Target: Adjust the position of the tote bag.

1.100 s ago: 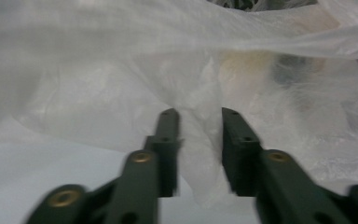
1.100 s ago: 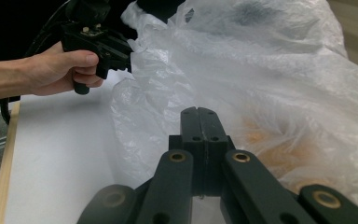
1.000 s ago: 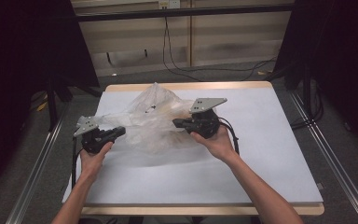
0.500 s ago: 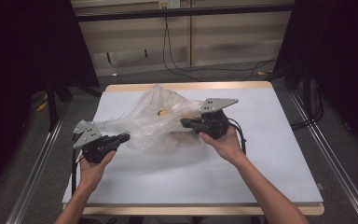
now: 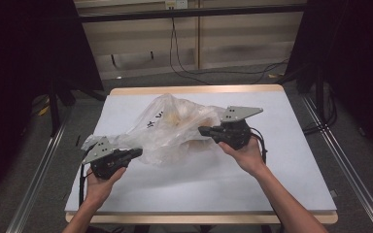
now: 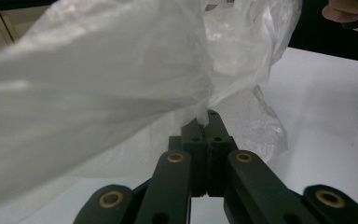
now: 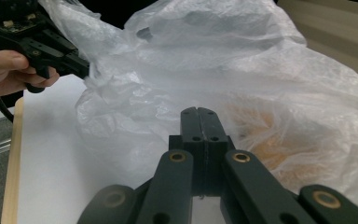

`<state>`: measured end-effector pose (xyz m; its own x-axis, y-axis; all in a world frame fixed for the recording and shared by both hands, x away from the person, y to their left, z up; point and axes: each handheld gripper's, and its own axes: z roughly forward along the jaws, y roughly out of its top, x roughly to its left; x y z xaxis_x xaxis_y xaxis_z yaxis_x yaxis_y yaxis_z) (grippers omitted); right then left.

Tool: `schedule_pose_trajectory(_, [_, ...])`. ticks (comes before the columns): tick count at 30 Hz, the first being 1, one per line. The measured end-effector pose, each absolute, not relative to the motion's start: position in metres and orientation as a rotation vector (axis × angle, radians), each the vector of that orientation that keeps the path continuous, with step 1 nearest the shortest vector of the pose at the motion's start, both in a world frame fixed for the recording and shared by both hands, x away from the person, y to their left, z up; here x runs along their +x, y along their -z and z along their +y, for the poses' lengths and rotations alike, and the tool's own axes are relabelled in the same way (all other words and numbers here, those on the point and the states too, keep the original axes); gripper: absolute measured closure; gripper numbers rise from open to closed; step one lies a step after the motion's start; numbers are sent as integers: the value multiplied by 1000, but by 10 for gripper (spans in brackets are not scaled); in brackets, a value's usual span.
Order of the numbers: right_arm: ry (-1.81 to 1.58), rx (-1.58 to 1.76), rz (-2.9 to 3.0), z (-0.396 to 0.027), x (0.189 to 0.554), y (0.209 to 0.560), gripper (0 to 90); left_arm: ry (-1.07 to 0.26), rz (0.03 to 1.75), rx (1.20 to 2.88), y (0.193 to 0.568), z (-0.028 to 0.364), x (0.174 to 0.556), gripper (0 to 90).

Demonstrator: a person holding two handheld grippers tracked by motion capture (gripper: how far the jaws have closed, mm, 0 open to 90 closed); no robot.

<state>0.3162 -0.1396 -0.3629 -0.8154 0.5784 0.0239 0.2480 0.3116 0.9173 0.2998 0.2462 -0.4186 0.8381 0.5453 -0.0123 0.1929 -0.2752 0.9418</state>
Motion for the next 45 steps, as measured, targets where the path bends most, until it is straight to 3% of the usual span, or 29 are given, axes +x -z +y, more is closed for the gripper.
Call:
schedule_pose_trajectory(14, [-1491, 804, 2236, -174, 302, 367, 900, -392, 496, 1870, 417, 236, 287, 900])
schedule_pose_trajectory(45, [-1340, 974, 2254, -238, 262, 416, 900, -317, 265, 2040, 431, 182, 253, 900])
